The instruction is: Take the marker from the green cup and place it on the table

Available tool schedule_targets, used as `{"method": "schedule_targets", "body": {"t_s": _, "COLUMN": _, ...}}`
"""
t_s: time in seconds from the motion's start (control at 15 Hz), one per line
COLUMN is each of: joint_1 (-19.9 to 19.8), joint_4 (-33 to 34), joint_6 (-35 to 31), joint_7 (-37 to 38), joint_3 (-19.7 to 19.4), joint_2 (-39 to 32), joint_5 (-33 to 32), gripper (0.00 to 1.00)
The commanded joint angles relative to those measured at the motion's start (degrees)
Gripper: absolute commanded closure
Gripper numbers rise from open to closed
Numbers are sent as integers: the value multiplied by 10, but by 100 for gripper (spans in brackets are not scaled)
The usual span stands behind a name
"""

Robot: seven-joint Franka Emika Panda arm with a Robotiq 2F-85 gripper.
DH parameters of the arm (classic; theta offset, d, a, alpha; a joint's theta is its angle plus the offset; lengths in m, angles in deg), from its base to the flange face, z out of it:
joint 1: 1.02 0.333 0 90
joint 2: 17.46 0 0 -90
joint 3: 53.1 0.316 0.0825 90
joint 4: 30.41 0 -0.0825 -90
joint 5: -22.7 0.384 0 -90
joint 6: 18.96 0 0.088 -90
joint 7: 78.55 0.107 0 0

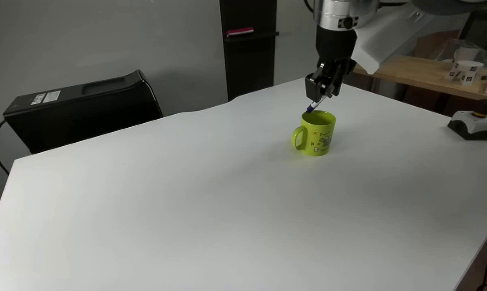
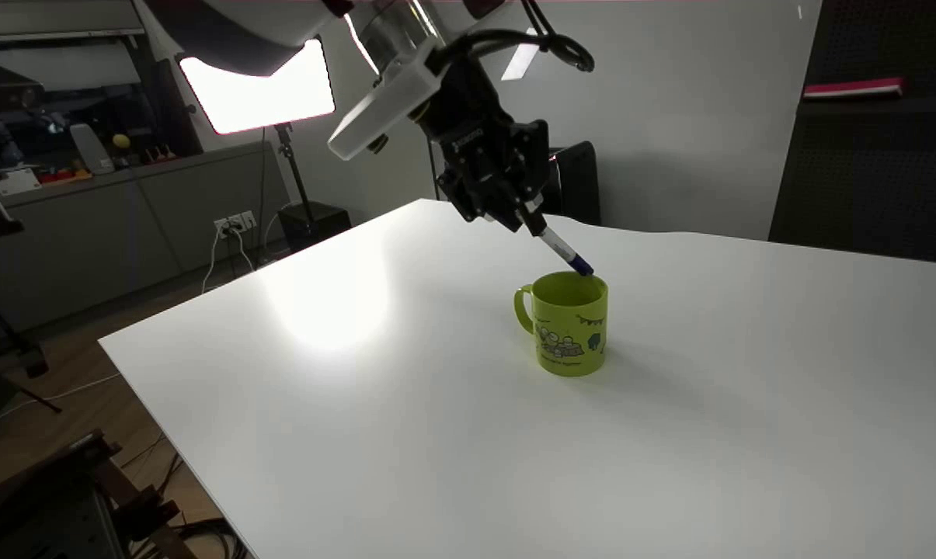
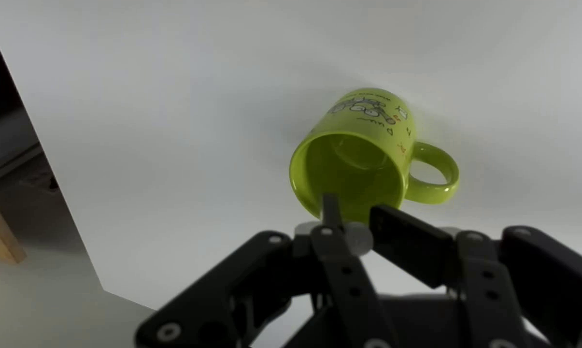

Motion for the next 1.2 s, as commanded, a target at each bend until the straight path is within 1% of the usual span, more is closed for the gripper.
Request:
{"method": "schedule_targets", "body": {"t_s": 0.0, "joint_1": -43, "joint_4": 4, "joint_6": 25, "joint_7": -155, "joint_3": 53, "joint_2": 22, "joint_5": 161, "gripper": 95}}
{"method": "schedule_targets", "body": {"t_s": 0.07, "joint_1": -52, "joint_4": 7, "joint_6": 38, "joint_7": -205, "joint_3": 68, "joint_2": 27, "joint_5": 214, "gripper": 95}}
{"method": "schedule_targets", "body": {"t_s": 0.13, "joint_1": -15, "joint_4": 16, "joint_6": 62, "joint_7": -249, "joint_3": 37, "joint_2": 35, "joint_5": 269, "gripper": 95}}
{"method": "schedule_targets", "body": {"t_s": 0.2, "joint_1": -12, "joint_4": 22, "joint_6": 82, "joint_7": -277, "joint_3": 35, "joint_2": 41, "joint_5": 301, "gripper": 95}}
{"method": "schedule_targets", "body": {"t_s": 0.33, "joint_1": -3, "joint_4": 34, "joint_6": 121, "joint_7": -301, "joint_3": 27, "joint_2": 52, "joint_5": 322, "gripper": 95}}
{"method": "schedule_targets", "body": {"t_s": 0.47, "joint_1": 4, "joint_4": 38, "joint_6": 138, "joint_7": -298, "joint_3": 22, "joint_2": 60, "joint_5": 306, "gripper": 95}}
{"method": "schedule_targets", "body": {"t_s": 0.53, "joint_1": 7, "joint_4": 34, "joint_6": 141, "joint_7": -306, "joint_3": 23, "joint_2": 62, "joint_5": 310, "gripper": 95}}
{"method": "schedule_targets", "body": {"t_s": 0.73, "joint_1": 14, "joint_4": 13, "joint_6": 134, "joint_7": -333, "joint_3": 28, "joint_2": 56, "joint_5": 328, "gripper": 95}}
{"method": "schedule_targets", "body": {"t_s": 0.87, "joint_1": 21, "joint_4": -4, "joint_6": 110, "joint_7": -338, "joint_3": 30, "joint_2": 47, "joint_5": 333, "gripper": 95}}
{"method": "schedule_targets", "body": {"t_s": 1.0, "joint_1": 27, "joint_4": -21, "joint_6": 74, "joint_7": -346, "joint_3": 32, "joint_2": 34, "joint_5": 341, "gripper": 95}}
{"method": "schedule_targets", "body": {"t_s": 1.13, "joint_1": 35, "joint_4": -44, "joint_6": 11, "joint_7": -336, "joint_3": 31, "joint_2": 23, "joint_5": 330, "gripper": 95}}
